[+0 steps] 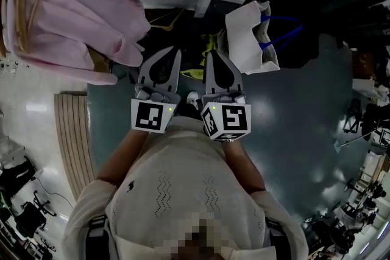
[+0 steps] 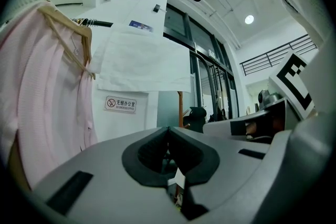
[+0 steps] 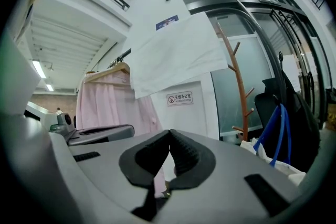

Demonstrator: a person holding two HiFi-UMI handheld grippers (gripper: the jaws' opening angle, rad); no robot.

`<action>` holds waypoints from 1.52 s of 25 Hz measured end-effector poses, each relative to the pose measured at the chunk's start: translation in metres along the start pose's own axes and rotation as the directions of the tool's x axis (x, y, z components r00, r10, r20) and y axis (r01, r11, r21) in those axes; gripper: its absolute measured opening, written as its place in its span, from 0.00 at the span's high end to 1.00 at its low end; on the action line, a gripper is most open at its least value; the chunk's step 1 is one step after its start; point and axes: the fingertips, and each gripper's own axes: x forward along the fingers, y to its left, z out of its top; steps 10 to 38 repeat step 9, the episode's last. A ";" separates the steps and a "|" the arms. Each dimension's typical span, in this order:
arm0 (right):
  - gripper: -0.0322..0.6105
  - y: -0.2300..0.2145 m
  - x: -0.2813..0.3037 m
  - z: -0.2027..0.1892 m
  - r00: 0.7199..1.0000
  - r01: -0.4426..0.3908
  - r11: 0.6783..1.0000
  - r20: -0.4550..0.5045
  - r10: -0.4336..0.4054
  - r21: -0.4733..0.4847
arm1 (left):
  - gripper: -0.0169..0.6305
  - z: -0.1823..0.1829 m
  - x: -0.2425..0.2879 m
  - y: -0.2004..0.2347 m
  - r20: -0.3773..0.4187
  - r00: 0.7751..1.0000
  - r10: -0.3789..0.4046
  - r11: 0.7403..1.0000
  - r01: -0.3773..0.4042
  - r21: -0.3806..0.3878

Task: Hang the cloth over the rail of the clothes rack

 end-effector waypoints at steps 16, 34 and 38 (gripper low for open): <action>0.92 0.004 0.003 -0.004 1.000 -0.013 1.000 -0.013 0.013 -0.004 | 0.95 0.003 -0.002 0.010 0.007 1.000 0.023 1.000 -0.023 -0.006; 0.92 0.004 0.003 -0.004 1.000 -0.013 1.000 -0.013 0.013 -0.004 | 0.95 0.003 -0.002 0.010 0.007 1.000 0.023 1.000 -0.023 -0.006; 0.92 0.004 0.003 -0.004 1.000 -0.013 1.000 -0.013 0.013 -0.004 | 0.95 0.003 -0.002 0.010 0.007 1.000 0.023 1.000 -0.023 -0.006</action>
